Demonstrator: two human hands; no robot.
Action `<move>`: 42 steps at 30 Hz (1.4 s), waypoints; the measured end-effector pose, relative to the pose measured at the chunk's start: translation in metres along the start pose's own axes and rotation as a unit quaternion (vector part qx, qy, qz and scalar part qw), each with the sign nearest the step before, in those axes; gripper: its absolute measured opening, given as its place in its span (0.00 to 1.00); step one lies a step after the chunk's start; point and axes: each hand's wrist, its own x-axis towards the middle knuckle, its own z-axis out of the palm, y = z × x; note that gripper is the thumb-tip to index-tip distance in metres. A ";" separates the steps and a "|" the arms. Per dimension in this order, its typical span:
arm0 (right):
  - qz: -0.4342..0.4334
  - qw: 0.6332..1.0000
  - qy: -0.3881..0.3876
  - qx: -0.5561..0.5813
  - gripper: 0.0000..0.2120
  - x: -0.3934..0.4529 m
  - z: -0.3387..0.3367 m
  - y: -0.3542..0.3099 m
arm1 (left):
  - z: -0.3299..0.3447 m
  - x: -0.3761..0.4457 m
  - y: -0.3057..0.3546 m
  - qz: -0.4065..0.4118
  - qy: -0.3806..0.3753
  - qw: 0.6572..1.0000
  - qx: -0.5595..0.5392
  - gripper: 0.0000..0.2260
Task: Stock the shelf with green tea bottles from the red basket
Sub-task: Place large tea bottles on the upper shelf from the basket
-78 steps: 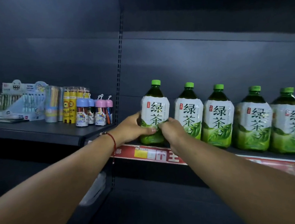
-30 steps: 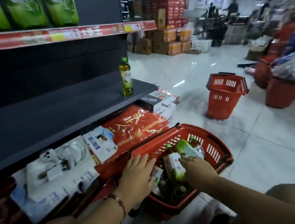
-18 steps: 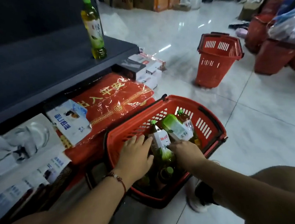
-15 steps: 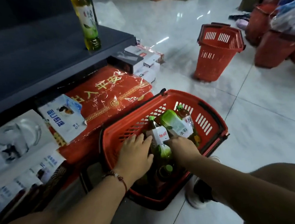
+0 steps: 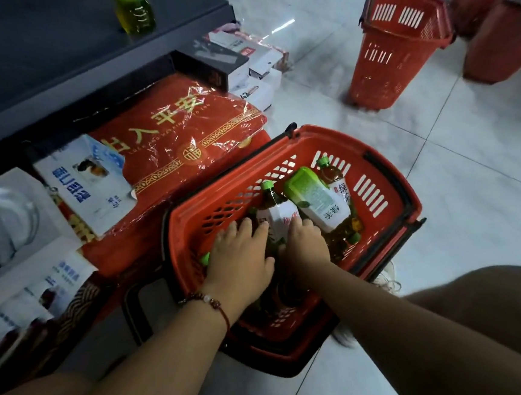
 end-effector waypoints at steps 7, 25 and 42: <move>0.153 0.980 -0.058 0.116 0.48 0.018 0.021 0.007 | 0.005 -0.004 -0.002 0.000 -0.012 1.000 -0.004 0.31; 0.131 0.863 -0.177 0.456 0.25 -0.035 0.001 -0.020 | -0.023 -0.045 -0.038 -0.038 0.021 0.998 -0.039 0.32; -0.253 0.858 -0.170 0.413 0.14 -0.193 -0.211 -0.110 | -0.153 -0.182 -0.035 -0.058 0.210 0.785 -0.580 0.28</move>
